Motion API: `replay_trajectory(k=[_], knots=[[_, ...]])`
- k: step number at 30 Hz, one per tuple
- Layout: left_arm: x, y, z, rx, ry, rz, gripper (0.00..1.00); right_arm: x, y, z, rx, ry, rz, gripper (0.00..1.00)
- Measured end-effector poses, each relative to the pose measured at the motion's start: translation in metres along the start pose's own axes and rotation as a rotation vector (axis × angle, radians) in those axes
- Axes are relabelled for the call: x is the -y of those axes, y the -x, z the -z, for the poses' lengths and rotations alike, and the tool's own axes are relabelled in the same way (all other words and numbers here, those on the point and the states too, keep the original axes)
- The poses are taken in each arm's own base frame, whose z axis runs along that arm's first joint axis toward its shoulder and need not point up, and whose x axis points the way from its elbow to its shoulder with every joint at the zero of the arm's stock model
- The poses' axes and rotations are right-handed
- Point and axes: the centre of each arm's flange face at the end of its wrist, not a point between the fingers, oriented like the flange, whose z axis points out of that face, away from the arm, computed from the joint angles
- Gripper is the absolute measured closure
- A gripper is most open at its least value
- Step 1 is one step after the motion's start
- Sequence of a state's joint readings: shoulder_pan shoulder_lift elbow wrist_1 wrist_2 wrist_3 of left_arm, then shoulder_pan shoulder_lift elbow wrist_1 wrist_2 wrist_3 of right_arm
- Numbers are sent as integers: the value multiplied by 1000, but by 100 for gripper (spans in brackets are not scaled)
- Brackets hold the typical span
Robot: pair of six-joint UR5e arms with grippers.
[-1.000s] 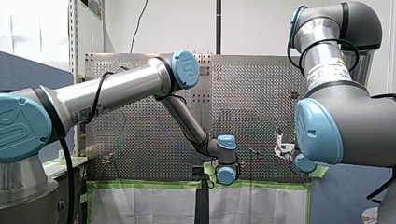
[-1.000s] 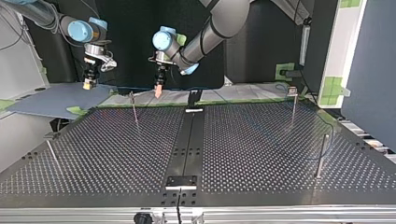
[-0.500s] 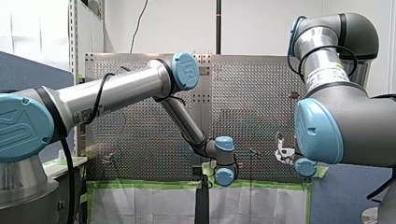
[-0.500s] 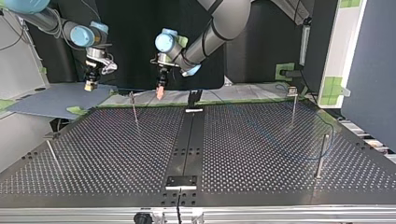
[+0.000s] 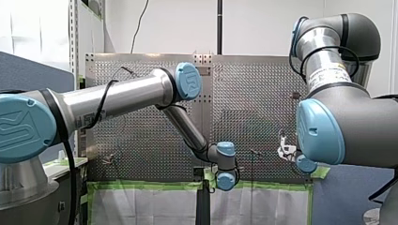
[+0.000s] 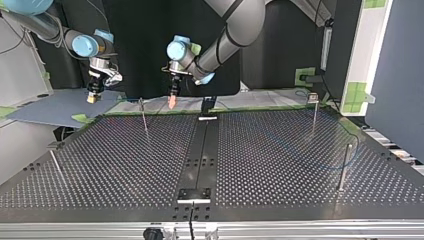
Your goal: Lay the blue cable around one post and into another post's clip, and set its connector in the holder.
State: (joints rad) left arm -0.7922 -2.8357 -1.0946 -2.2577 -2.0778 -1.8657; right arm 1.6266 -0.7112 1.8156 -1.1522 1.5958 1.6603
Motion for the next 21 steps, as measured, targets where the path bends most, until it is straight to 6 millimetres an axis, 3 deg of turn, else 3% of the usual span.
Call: replay_trajectory(k=[8, 21], knots=[[2, 11, -17, 24, -5, 29, 100, -2, -5, -10, -7, 26, 4, 100], [-3, 6, -11, 6, 7, 62, 100, -10, -4, -12, 39, 65, 27, 100]])
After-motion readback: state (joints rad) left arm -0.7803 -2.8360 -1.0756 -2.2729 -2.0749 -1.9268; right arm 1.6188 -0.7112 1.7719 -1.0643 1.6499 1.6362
